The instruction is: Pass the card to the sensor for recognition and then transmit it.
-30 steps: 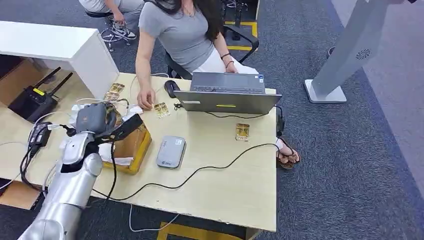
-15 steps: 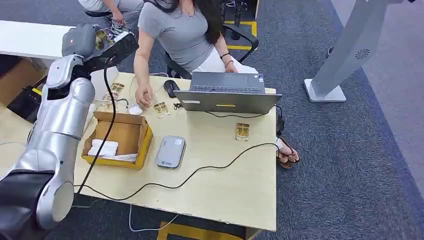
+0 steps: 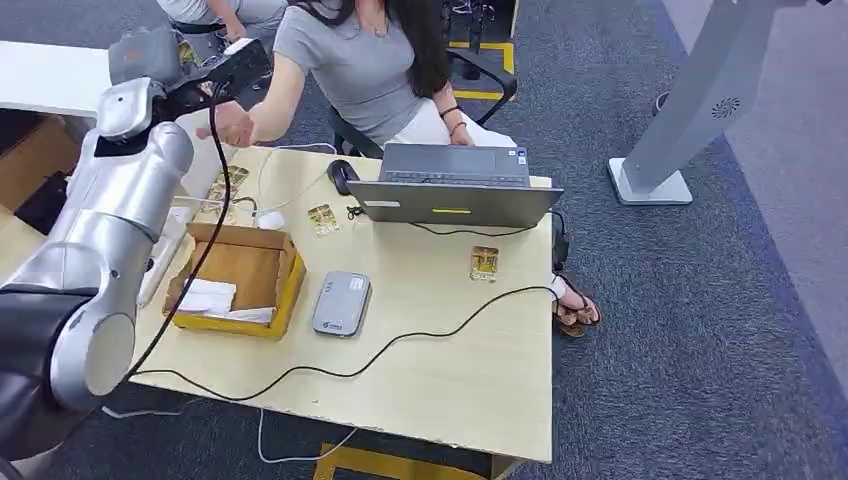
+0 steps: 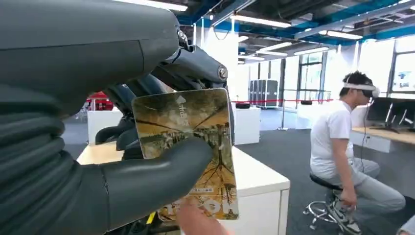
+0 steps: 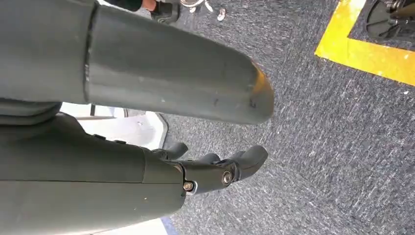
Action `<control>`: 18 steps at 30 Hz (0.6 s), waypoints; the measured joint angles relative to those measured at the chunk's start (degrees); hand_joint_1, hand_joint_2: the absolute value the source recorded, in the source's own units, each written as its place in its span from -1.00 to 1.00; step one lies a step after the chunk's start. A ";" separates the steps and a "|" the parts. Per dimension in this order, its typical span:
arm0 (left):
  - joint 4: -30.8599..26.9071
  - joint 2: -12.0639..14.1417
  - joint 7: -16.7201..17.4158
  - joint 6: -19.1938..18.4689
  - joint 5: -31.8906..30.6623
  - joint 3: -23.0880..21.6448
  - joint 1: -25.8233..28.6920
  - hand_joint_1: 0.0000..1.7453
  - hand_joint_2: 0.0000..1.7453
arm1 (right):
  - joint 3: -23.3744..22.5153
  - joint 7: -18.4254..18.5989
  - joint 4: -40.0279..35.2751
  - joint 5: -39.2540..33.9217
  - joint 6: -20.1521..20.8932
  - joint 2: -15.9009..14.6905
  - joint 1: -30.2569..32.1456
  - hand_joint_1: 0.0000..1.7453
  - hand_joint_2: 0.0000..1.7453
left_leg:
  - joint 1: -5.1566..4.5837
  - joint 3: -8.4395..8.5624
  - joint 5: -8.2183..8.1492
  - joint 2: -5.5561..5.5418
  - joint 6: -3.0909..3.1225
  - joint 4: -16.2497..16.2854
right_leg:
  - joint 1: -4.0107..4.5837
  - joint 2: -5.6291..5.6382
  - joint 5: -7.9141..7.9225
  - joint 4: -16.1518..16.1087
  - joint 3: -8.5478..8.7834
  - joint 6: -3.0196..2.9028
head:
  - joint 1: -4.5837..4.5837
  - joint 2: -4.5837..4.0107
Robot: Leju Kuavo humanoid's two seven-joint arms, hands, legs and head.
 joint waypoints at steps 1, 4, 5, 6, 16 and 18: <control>0.75 0.00 0.00 0.00 0.00 0.00 -0.31 1.00 1.00 | -0.05 0.00 0.00 0.00 0.00 0.00 -0.02 -1.00 -1.00 | -0.01 0.00 0.00 0.00 0.00 0.00 | 0.00 -0.01 0.00 0.00 0.00 0.00 | 0.00 0.00; 2.10 0.04 0.09 0.07 -0.04 0.00 -0.49 -0.82 1.00 | -0.09 0.06 0.00 0.00 0.00 0.00 -0.09 -1.00 -1.00 | -0.02 -0.01 0.00 -0.01 0.00 0.00 | 0.00 -0.01 0.00 0.00 0.01 0.00 | 0.02 0.00; 2.46 0.04 0.46 0.24 -0.18 0.00 -0.48 -1.00 1.00 | -0.11 0.31 0.00 0.04 0.00 0.00 -0.13 -1.00 -1.00 | -0.02 -0.02 0.00 -0.01 0.00 0.00 | 0.00 -0.01 0.00 0.00 0.01 0.00 | 0.00 -0.02; 2.82 0.09 1.15 0.48 -0.30 0.00 -0.48 -1.00 1.00 | -0.18 0.57 0.00 0.09 0.00 0.00 -0.16 -1.00 -1.00 | -0.02 -0.02 0.00 0.00 0.00 0.00 | 0.00 0.00 0.00 0.00 0.01 0.00 | 0.00 0.00; 3.74 2.27 -0.81 5.82 -0.28 0.00 0.53 -1.00 1.00 | -1.01 0.65 0.02 0.66 0.00 0.04 -0.17 -1.00 -1.00 | -0.01 -0.02 0.00 -0.01 0.00 -0.01 | -0.01 -0.01 0.00 0.00 0.01 0.00 | -0.02 0.00; 3.28 3.10 -3.48 8.53 1.10 0.02 2.35 -1.00 1.00 | -1.20 0.39 0.02 0.68 0.00 0.04 -0.16 -1.00 -1.00 | -0.02 0.01 0.00 0.02 0.00 -0.03 | -0.01 0.03 0.00 0.00 0.01 0.00 | 0.00 0.00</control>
